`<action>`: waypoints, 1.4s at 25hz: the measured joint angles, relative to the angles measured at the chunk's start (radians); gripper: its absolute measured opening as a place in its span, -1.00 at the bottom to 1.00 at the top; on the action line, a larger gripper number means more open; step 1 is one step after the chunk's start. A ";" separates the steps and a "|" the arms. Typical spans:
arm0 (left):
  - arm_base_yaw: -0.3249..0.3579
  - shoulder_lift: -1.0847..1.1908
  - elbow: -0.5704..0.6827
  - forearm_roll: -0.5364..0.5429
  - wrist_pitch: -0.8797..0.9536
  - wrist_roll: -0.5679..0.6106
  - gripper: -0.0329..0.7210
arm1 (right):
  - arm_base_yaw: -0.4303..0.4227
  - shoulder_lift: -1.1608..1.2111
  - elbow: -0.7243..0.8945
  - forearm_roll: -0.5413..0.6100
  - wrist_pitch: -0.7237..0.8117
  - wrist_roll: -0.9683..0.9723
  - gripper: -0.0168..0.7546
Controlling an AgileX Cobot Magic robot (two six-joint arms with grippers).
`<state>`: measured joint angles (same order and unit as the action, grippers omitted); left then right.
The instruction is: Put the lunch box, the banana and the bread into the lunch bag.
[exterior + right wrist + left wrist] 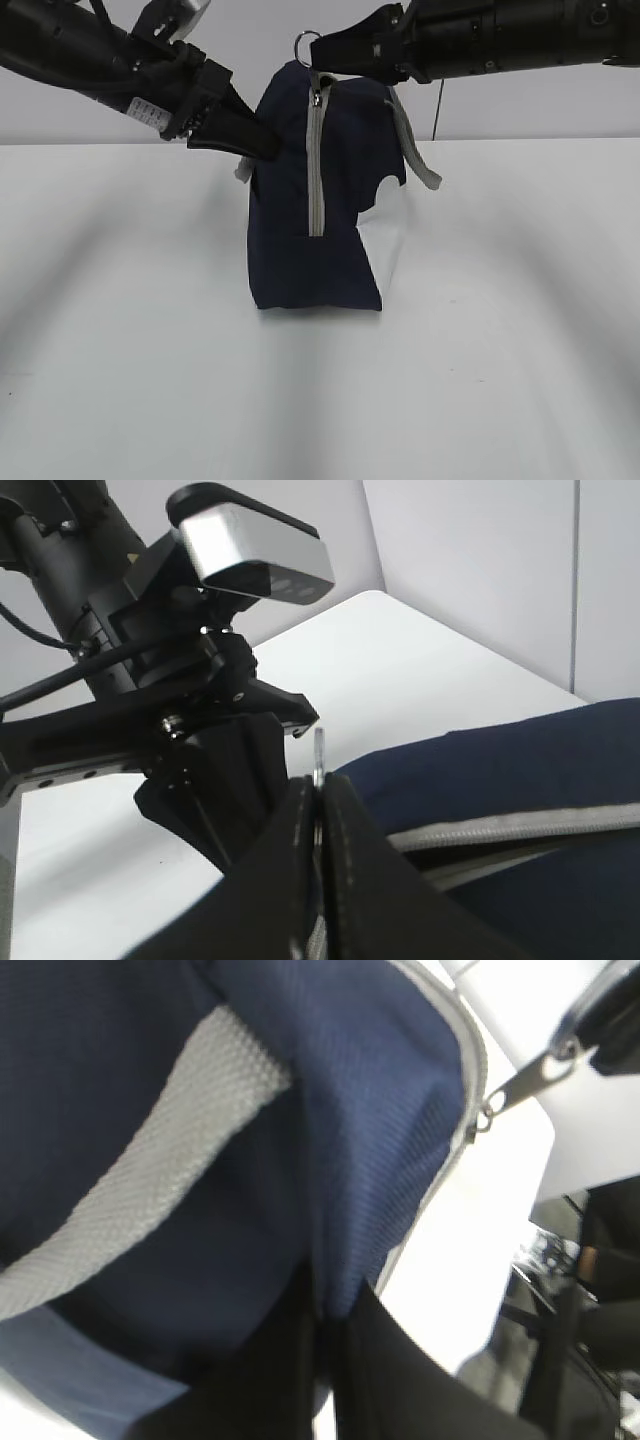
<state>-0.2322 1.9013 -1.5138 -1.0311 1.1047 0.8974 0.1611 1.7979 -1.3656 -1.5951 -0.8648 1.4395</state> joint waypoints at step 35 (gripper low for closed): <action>-0.002 -0.001 0.000 0.092 0.005 -0.088 -0.89 | 0.000 0.046 -0.149 -0.099 0.065 0.082 -1.00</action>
<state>-0.2342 1.9004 -1.5138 -0.9389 1.1101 0.8099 0.1611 1.8442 -1.5144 -1.6939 -0.7996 1.5211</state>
